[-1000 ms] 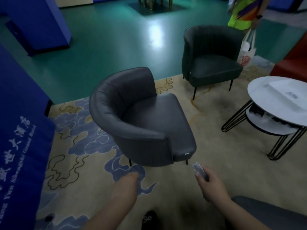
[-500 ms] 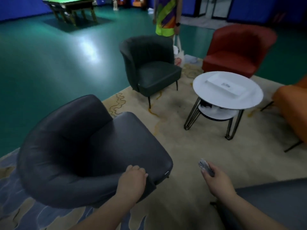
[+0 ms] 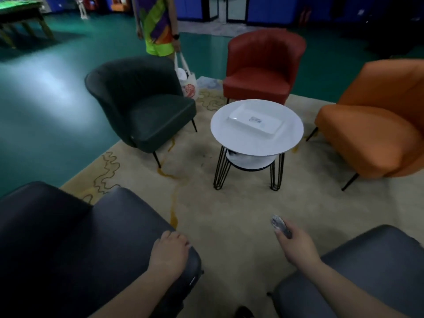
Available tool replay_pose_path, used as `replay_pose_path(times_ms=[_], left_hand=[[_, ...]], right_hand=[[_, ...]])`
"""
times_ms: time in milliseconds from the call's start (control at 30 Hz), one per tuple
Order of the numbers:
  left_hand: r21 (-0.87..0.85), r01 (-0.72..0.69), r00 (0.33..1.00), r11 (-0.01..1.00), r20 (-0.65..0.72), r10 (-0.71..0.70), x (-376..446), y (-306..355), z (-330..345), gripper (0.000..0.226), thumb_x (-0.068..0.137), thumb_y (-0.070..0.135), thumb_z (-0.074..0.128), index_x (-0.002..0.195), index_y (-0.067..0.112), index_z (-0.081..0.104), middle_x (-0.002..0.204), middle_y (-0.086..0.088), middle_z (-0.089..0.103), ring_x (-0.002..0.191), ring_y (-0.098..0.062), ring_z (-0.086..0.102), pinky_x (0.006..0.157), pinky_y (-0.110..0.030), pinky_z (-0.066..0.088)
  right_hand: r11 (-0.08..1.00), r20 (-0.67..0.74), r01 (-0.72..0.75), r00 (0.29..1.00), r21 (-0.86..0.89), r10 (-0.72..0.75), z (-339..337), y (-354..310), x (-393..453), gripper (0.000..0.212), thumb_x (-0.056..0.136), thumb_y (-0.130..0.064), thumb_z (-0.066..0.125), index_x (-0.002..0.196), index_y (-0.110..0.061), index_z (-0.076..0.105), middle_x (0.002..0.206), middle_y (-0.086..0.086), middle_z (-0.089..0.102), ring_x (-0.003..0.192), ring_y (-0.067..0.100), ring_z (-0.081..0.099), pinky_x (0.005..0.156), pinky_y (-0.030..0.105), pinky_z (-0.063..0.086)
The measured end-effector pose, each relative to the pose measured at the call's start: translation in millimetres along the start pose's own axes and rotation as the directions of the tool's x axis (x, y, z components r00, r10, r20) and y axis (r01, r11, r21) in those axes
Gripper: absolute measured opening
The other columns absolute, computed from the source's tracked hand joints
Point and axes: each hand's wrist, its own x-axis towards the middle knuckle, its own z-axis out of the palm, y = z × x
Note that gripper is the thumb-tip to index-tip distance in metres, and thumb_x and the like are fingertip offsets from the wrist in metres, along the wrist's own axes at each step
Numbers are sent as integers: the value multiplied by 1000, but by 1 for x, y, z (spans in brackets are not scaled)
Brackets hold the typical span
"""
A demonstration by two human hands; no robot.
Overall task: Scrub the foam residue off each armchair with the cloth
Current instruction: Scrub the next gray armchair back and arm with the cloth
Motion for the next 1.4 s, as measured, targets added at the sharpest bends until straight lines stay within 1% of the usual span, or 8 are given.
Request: replay_pose_path(times_ms=[433, 567, 767, 933, 1033, 1167, 1300, 1400], left_hand=[[66, -118, 992, 991, 61, 114, 162, 39, -41, 48, 99, 43, 30, 143, 26, 39, 155, 6, 28, 134, -19, 31, 108, -35, 27], [34, -185, 982, 982, 56, 183, 224, 41, -54, 50, 98, 46, 33, 145, 30, 33, 158, 6, 21, 139, -19, 25, 112, -36, 23], [8, -297, 955, 955, 32, 296, 326, 41, -83, 52, 100, 47, 31, 149, 32, 25, 160, 4, 16, 144, -20, 16, 116, -37, 17], [57, -359, 933, 931, 54, 356, 393, 41, -102, 54, 100, 46, 31, 151, 31, 21, 160, 4, 13, 145, -19, 13, 116, -37, 14], [49, -363, 931, 931, 58, 360, 428, 47, -111, 54, 100, 45, 32, 151, 31, 22, 160, 4, 14, 145, -19, 13, 116, -38, 13], [24, -357, 932, 934, 75, 354, 472, 57, -117, 54, 99, 46, 32, 151, 32, 22, 160, 6, 15, 145, -19, 14, 117, -38, 14], [17, -338, 938, 941, 82, 336, 523, 70, -127, 54, 98, 46, 35, 150, 33, 23, 159, 6, 18, 144, -19, 16, 116, -38, 15], [12, -306, 948, 952, 94, 303, 561, 80, -137, 53, 99, 46, 33, 150, 32, 24, 158, 5, 19, 144, -20, 18, 117, -41, 16]], right_hand=[[996, -122, -88, 988, 20, 90, -35, -16, 117, 44, 87, -26, 63, 129, -30, 57, 116, 4, 61, 97, 15, 61, 81, 20, 41], [979, -158, -201, 966, 43, 205, -33, -25, 161, 52, 85, -34, 64, 134, -35, 46, 117, 3, 52, 56, 4, 56, 42, 9, 39], [959, -164, -279, 949, -43, 268, -34, -48, 237, 78, 78, -42, 70, 145, -25, 34, 130, 3, 49, 109, 18, 56, 84, 27, 43], [968, -202, -250, 947, 27, 250, -29, -74, 291, 34, 76, -32, 74, 95, -29, 47, 83, -5, 57, 52, 0, 61, 35, 14, 39], [967, -212, -251, 943, 52, 256, -29, -84, 321, 37, 76, -33, 74, 102, -30, 48, 98, -3, 55, 54, 2, 60, 38, 12, 39], [966, -190, -256, 947, 33, 257, -34, -88, 368, 54, 74, -35, 75, 121, -29, 50, 112, 0, 56, 86, 12, 57, 71, 25, 46], [948, -122, -295, 943, 121, 309, -44, -90, 429, 63, 78, -34, 73, 132, -29, 42, 108, 13, 61, 82, 25, 65, 65, 28, 50], [922, -67, -310, 940, 232, 334, -55, -96, 476, 54, 82, -29, 68, 129, -29, 42, 80, 13, 66, 50, 22, 62, 43, 27, 46]])
